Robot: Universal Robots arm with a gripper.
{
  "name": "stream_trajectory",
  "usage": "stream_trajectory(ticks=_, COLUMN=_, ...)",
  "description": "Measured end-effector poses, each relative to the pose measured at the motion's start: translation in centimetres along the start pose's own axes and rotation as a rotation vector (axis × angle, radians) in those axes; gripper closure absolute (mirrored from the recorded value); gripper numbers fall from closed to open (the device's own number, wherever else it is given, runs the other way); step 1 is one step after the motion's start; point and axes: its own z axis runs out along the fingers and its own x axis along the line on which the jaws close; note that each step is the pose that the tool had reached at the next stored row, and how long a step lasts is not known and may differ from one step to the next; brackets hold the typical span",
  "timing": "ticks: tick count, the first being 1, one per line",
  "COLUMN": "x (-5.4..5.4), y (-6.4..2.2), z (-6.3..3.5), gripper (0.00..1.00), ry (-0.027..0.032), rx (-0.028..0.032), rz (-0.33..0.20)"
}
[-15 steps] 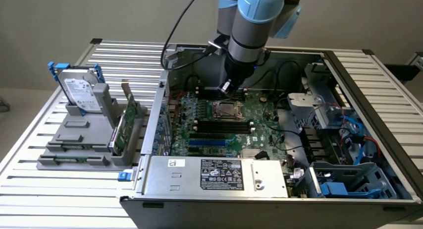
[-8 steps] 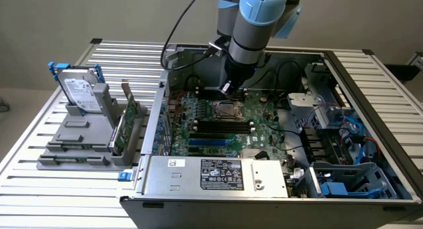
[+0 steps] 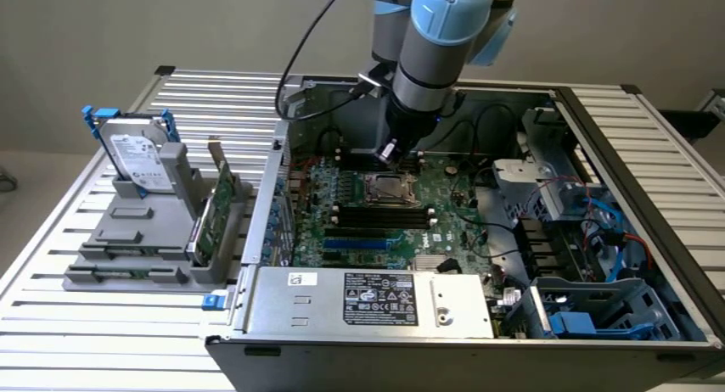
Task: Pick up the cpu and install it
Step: 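Install the first cpu locking lever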
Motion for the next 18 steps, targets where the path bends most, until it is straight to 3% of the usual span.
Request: stream_trajectory(ticks=18, x=0.08, y=-0.24, z=0.23, gripper=0.89, ry=0.0060, rx=-0.0015, rz=0.001)
